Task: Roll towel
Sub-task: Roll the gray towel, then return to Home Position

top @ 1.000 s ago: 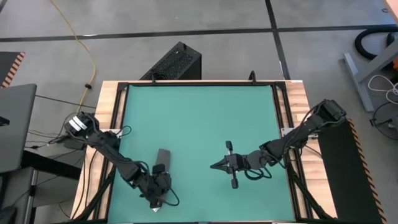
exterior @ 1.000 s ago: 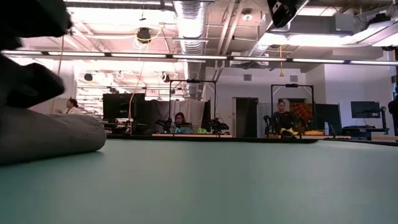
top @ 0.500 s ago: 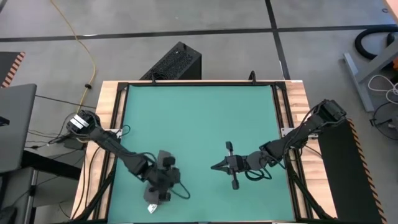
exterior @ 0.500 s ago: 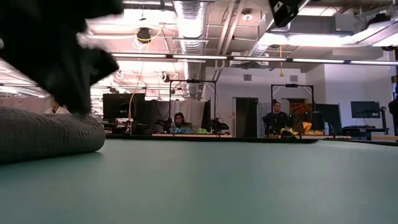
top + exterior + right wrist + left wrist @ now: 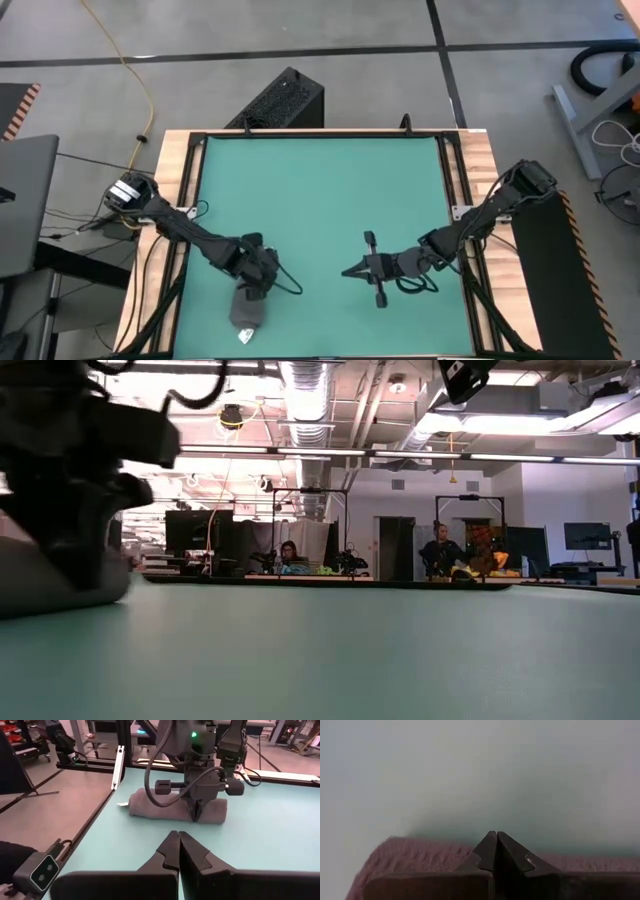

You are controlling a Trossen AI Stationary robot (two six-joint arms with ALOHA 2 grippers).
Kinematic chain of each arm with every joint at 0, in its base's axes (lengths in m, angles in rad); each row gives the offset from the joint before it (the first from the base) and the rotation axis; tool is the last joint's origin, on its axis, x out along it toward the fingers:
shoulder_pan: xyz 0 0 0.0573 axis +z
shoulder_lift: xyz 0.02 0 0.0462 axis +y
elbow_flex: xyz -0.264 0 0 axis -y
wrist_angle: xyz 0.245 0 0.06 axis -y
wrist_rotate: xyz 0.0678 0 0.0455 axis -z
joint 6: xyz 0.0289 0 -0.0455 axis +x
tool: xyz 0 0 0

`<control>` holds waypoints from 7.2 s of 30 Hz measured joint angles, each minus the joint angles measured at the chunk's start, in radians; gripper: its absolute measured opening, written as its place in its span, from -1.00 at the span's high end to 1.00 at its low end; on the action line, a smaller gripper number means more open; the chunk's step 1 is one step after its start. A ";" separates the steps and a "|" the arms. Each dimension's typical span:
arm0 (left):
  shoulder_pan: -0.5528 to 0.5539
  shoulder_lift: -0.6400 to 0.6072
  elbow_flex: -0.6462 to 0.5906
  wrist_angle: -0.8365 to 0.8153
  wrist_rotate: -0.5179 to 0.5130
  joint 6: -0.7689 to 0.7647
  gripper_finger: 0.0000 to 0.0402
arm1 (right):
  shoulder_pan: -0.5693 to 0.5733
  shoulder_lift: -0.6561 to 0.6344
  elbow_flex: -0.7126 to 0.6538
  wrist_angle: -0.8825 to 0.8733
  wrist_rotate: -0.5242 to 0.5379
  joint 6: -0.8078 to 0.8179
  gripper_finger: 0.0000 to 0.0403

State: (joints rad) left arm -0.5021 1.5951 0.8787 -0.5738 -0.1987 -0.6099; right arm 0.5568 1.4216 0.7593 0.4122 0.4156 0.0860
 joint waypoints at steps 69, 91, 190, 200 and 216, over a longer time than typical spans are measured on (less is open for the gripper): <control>-0.034 -0.300 -0.087 -0.260 -0.057 -0.130 1.00 | -0.030 -0.001 -0.001 -0.012 -0.021 -0.008 0.90; 0.128 -0.358 -0.128 -0.199 -0.037 -0.032 1.00 | -0.011 -0.001 -0.001 -0.014 -0.024 -0.008 0.90; 0.499 -1.471 -0.867 0.617 0.035 0.513 1.00 | -0.731 -1.047 -0.753 -0.362 -0.235 0.438 0.89; 0.499 -1.471 -0.867 0.617 0.035 0.512 1.00 | -0.731 -1.047 -0.754 -0.366 -0.235 0.438 0.89; 0.499 -1.471 -0.867 0.617 0.035 0.512 1.00 | -0.731 -1.047 -0.754 -0.367 -0.235 0.438 0.89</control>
State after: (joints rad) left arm -0.0029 0.1246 0.0113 0.0433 -0.1638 -0.0978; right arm -0.1745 0.3744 0.0051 0.0449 0.1810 0.5239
